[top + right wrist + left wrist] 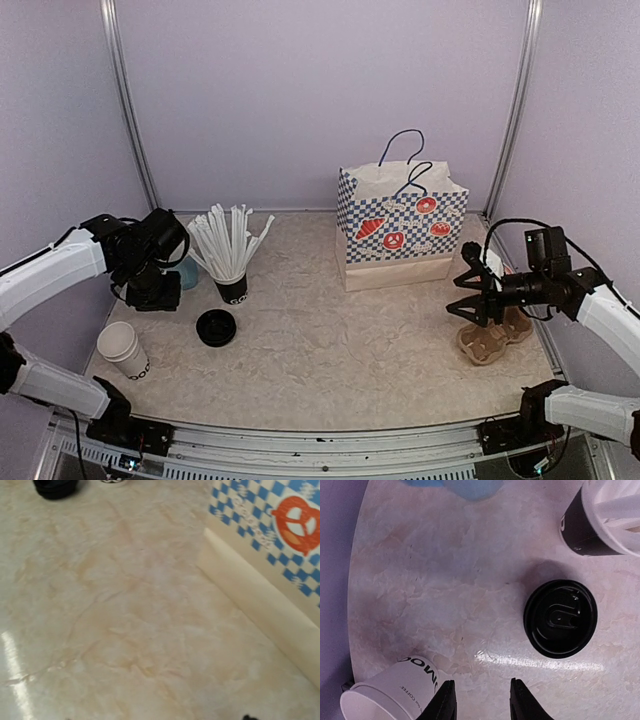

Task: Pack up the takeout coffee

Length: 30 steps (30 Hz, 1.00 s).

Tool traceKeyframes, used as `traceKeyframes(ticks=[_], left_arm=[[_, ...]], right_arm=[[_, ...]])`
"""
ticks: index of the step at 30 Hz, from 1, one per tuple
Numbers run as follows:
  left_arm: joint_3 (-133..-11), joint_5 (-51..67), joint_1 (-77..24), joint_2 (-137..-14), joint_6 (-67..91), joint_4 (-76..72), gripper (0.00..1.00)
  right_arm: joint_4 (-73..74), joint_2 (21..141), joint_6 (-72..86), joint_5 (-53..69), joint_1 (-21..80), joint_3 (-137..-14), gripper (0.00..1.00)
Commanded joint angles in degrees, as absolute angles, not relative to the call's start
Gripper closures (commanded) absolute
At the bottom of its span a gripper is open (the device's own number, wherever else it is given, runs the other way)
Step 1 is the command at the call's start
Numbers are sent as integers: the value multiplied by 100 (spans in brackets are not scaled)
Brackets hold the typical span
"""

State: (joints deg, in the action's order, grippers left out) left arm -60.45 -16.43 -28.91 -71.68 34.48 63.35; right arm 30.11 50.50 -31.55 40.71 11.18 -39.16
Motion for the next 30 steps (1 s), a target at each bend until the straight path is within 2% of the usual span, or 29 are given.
traceKeyframes(ticks=[1, 8, 11, 16, 18, 22, 25, 30], left_arm=[[-5951, -1753, -2807, -7154, 4202, 7162, 63], [-5837, -1802, -2568, -6793, 4610, 7783, 61], [-5571, -1974, -2345, -6703, 4629, 7812, 54], [-5439, -2237, -2209, -6748, 4716, 7830, 54], [-5419, -2225, -2124, -6712, 4692, 7828, 60], [-5452, -2193, -2085, -6667, 4657, 7827, 85], [-5525, -2188, -2048, -6621, 4631, 7815, 98], [-5669, -2134, -2012, -6668, 4512, 7757, 100]], right_arm=[[2898, 5028, -3351, 4381, 1216, -3817, 31], [2859, 5041, -3412, 4383, 1249, -3760, 31], [2851, 5065, -3420, 4374, 1277, -3743, 31], [2836, 5114, -3425, 4360, 1331, -3744, 31], [2822, 5144, -3427, 4351, 1344, -3744, 31], [2811, 5207, -3424, 4323, 1377, -3727, 31], [2783, 5250, -3424, 4308, 1397, -3722, 31], [2758, 5299, -3421, 4289, 1406, -3718, 31]])
